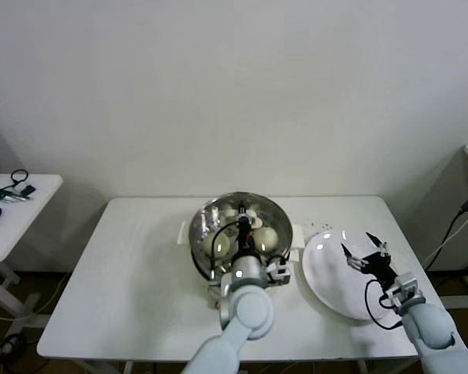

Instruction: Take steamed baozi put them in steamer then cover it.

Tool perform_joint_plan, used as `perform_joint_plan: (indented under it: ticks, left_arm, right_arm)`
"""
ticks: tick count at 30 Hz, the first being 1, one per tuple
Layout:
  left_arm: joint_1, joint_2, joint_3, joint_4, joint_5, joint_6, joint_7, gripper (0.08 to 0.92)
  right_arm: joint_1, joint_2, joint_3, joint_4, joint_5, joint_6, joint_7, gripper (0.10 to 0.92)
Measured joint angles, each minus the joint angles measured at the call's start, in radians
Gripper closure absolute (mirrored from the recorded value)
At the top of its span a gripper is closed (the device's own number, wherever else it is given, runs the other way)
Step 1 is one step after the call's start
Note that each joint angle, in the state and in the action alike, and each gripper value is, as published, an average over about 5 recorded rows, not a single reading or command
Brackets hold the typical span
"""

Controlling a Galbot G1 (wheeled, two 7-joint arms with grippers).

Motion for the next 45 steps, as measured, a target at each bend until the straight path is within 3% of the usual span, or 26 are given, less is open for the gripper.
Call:
perform_joint_plan:
  ticks: [14, 35, 38, 45]
  left_arm:
    - [0.004, 0.002, 0.001, 0.001, -0.02, 0.0, -0.018, 0.819]
    - [0.062, 0.072, 0.006, -0.124, -0.062, 0.0, -0.01, 0.229]
    - [0.081, 0.095, 0.004, -0.162, -0.081, 0.0, -0.006, 0.186]
    - [0.133, 0.158, 0.005, -0.271, -0.14, 0.001, -0.011, 0.177]
  right_arm:
    - [0.004, -0.007, 0.002, -0.003, 0.0, 0.001, -0.006, 0.203]
    - [0.011, -0.01, 0.014, 0.006, 0.026, -0.048, -0.017, 0.203]
    - [0.012, -0.01, 0.016, 0.011, 0.036, -0.07, -0.021, 0.203]
    - [0.003, -0.005, 0.026, 0.031, 0.056, -0.112, -0.024, 0.203]
